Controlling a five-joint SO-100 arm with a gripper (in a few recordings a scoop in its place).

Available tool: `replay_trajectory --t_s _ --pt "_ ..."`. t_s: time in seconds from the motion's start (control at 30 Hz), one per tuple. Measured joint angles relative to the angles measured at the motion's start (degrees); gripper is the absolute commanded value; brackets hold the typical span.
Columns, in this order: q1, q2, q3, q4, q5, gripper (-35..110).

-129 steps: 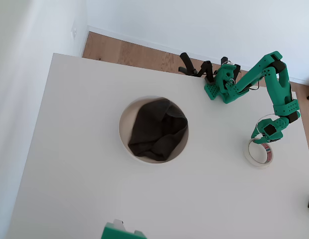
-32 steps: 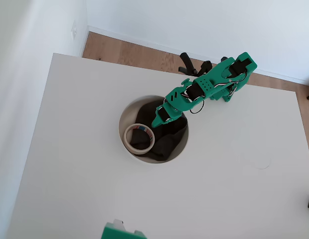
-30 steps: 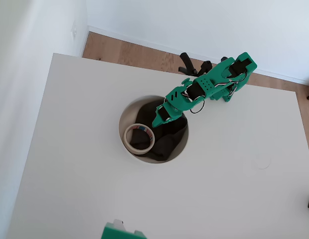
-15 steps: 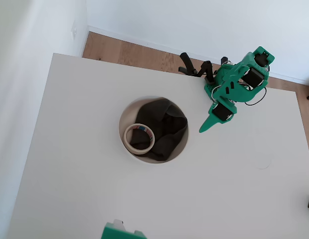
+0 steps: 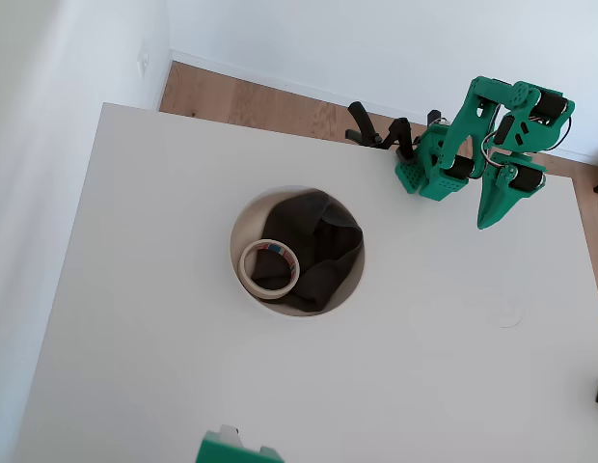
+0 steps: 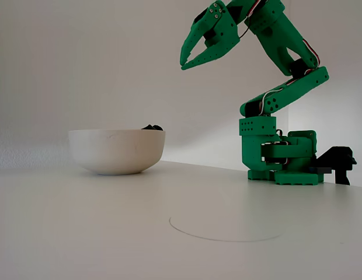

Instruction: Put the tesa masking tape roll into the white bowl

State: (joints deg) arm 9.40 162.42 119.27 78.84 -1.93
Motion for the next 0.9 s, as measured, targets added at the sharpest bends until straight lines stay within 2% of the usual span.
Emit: replay_trajectory --t_s 0.47,0.9 --pt "-2.11 28.92 32.34 0.26 -0.26 -8" --pt "-3.87 31.38 43.77 -2.37 1.67 -8"
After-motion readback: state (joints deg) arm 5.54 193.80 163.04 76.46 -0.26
